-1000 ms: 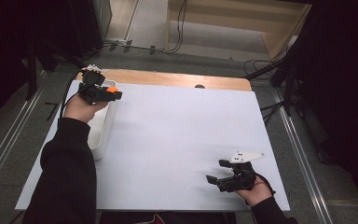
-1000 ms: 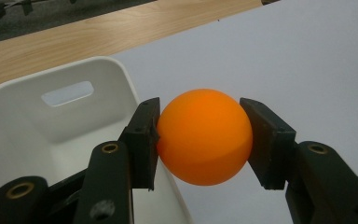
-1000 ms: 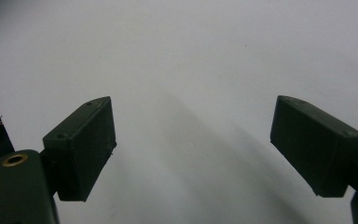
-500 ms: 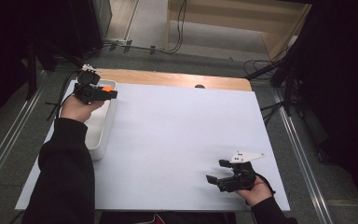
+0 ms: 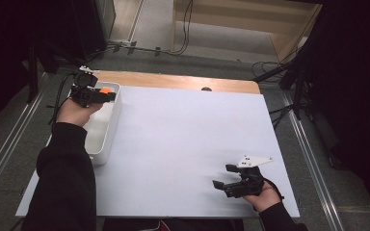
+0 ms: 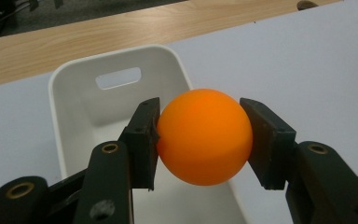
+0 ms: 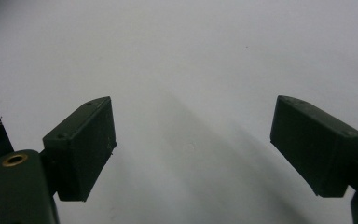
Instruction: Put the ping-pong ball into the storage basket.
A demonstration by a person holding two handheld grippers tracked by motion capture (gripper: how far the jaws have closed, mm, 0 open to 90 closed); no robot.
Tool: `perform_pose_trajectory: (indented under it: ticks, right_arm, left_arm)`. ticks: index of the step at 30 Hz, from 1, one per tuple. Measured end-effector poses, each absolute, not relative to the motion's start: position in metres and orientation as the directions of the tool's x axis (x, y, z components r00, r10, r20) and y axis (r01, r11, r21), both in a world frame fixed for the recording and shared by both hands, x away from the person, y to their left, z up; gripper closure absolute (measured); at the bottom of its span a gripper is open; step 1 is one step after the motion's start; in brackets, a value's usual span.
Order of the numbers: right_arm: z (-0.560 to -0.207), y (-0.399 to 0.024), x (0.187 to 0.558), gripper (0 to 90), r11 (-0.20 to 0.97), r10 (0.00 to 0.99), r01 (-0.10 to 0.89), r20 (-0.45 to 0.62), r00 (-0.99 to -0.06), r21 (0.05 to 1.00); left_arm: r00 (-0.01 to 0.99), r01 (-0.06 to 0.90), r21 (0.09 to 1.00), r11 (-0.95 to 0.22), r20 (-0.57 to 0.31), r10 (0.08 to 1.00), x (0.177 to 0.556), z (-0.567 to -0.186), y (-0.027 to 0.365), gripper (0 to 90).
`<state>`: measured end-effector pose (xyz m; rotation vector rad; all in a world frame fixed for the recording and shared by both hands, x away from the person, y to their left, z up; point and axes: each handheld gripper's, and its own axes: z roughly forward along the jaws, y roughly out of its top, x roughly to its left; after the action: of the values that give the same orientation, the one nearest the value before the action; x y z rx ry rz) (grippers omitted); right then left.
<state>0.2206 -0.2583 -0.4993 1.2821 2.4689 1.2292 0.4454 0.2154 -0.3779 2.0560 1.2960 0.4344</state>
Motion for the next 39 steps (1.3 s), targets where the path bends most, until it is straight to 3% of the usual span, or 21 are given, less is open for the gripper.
perform_pose_trajectory:
  ticks: [39]
  right_arm:
    - [-0.500,-0.257,0.222,12.9,0.328,0.718,0.634,0.252,-0.649,0.700]
  left_arm:
    - [0.395,0.717,0.654,-0.243,-0.094,0.914,0.453,-0.398,0.227,50.4]
